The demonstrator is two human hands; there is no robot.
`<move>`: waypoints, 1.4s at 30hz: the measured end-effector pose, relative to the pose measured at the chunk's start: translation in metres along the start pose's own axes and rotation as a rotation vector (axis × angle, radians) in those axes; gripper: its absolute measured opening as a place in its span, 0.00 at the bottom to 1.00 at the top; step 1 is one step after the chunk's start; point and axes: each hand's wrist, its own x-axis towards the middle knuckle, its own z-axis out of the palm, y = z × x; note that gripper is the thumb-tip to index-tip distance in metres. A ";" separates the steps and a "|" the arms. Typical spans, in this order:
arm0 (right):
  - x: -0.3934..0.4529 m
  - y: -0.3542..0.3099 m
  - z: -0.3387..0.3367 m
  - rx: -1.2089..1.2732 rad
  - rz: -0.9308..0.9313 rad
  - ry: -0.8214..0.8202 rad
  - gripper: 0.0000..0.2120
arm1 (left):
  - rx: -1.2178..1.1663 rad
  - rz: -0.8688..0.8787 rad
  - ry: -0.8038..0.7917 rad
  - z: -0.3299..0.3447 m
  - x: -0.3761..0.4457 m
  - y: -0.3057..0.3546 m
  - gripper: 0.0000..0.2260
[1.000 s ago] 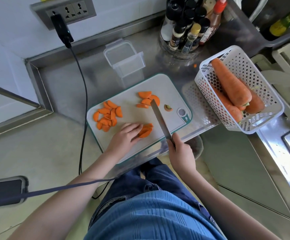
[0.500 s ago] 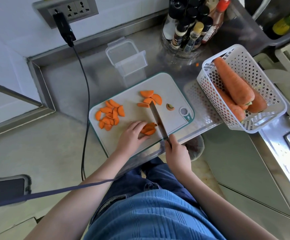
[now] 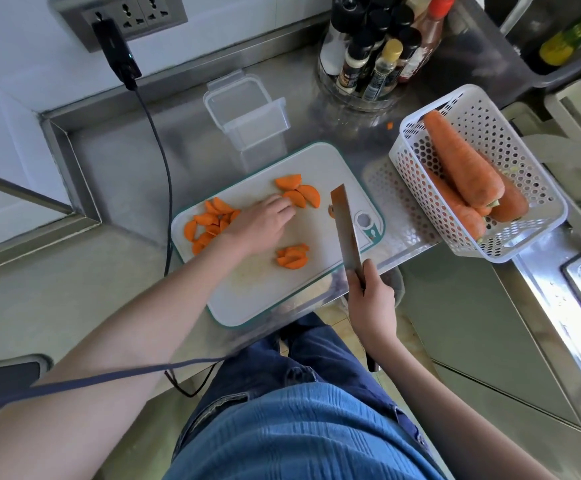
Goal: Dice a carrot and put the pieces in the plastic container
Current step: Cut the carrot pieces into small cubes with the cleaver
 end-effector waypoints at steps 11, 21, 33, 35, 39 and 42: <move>0.012 0.003 -0.002 0.008 0.014 0.012 0.11 | -0.208 -0.167 0.186 0.015 -0.049 0.043 0.13; 0.036 0.002 -0.012 -0.091 0.037 -0.013 0.09 | -0.325 -0.236 0.130 0.028 -0.068 0.061 0.20; 0.023 0.004 -0.015 0.041 0.097 -0.047 0.09 | -0.305 -0.235 0.121 0.022 -0.058 0.059 0.19; 0.027 0.006 -0.020 0.082 0.145 -0.002 0.10 | -0.306 -0.237 0.107 0.023 -0.057 0.058 0.20; 0.037 0.006 -0.029 0.085 0.172 0.030 0.10 | -0.299 -0.228 0.123 0.023 -0.059 0.059 0.20; 0.038 0.003 -0.026 0.101 0.223 0.125 0.09 | -0.297 -0.243 0.104 0.024 -0.059 0.058 0.21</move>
